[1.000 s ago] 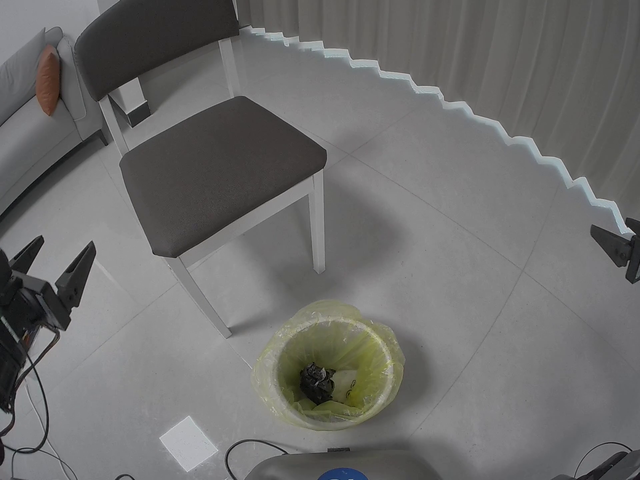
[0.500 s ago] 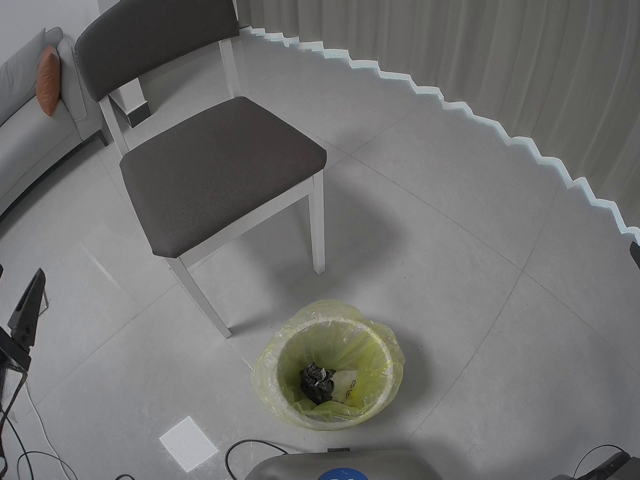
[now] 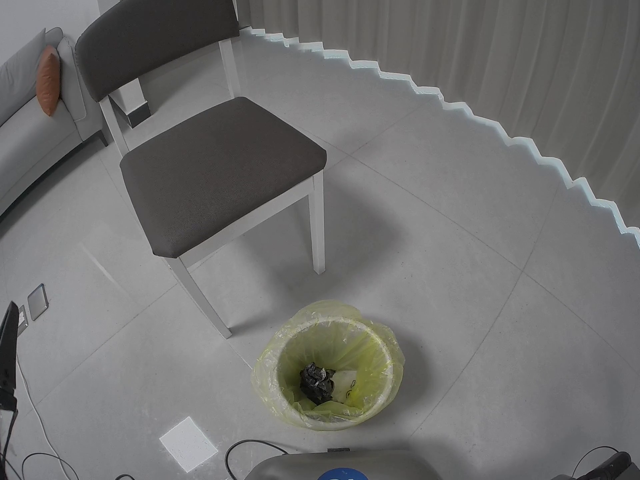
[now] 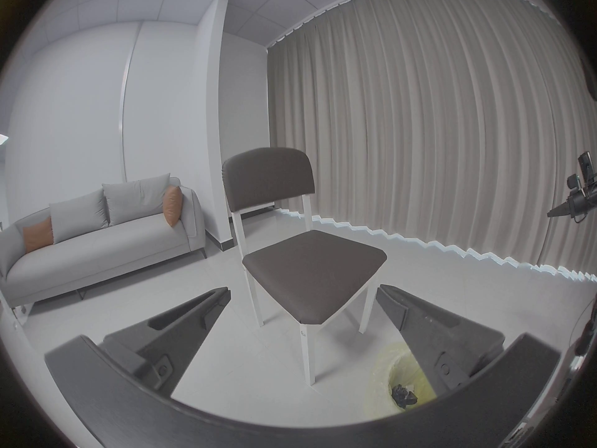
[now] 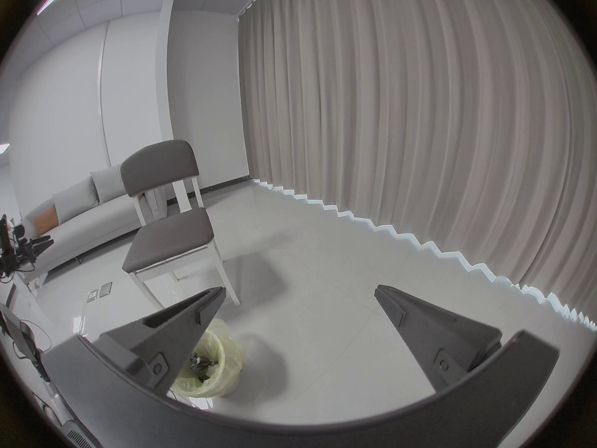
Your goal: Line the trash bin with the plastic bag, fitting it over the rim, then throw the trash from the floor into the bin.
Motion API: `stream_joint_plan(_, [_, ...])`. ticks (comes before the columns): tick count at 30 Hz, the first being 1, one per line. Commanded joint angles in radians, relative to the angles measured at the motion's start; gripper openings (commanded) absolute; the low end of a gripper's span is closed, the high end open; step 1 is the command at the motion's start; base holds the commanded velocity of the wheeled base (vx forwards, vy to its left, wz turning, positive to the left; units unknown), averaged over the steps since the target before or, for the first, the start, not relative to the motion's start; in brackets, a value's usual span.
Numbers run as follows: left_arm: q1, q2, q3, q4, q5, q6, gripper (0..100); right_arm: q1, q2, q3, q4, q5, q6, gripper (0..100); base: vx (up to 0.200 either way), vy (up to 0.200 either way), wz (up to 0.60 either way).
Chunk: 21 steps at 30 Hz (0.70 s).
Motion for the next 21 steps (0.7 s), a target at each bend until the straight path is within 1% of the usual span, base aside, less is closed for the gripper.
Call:
stream_joint_plan(1, [0.043,-0.170,-0.030,0.116,-0.054,-0.017,100,0.006,-0.145,0.008,0.052,0.014,0.002,100,0.000,0.000,0.00])
stream_joint_plan(6, [0.054,-0.292,-0.091,0.295,-0.109,-0.057,100,0.009,-0.232,0.014,0.096,0.050,0.005,100,0.000,0.000,0.00])
stream_joint_plan(8, [0.054,-0.331,-0.117,0.360,-0.121,-0.059,100,0.010,-0.264,0.017,0.101,0.060,0.030,100,0.000,0.000,0.00])
stream_joint_plan(9, [0.054,-0.337,-0.122,0.369,-0.123,-0.059,100,0.010,-0.269,0.017,0.101,0.064,0.036,100,0.000,0.000,0.00])
stream_joint_plan(10, [0.051,-0.367,-0.137,0.410,-0.123,-0.059,100,0.012,-0.298,0.017,0.104,0.077,0.068,100,0.000,0.000,0.00])
stream_joint_plan(13, [0.048,-0.377,-0.140,0.421,-0.115,-0.065,100,0.015,-0.323,0.020,0.106,0.090,0.096,100,0.000,0.000,0.00])
stream_joint_plan(16, [0.045,-0.384,-0.140,0.421,-0.112,-0.080,100,0.018,-0.347,0.034,0.133,0.090,0.096,100,0.000,0.000,0.00])
stream_joint_plan(21, [0.031,-0.418,-0.125,0.432,-0.107,-0.080,100,0.082,-0.419,0.042,0.204,0.083,0.099,100,0.000,0.000,0.00])
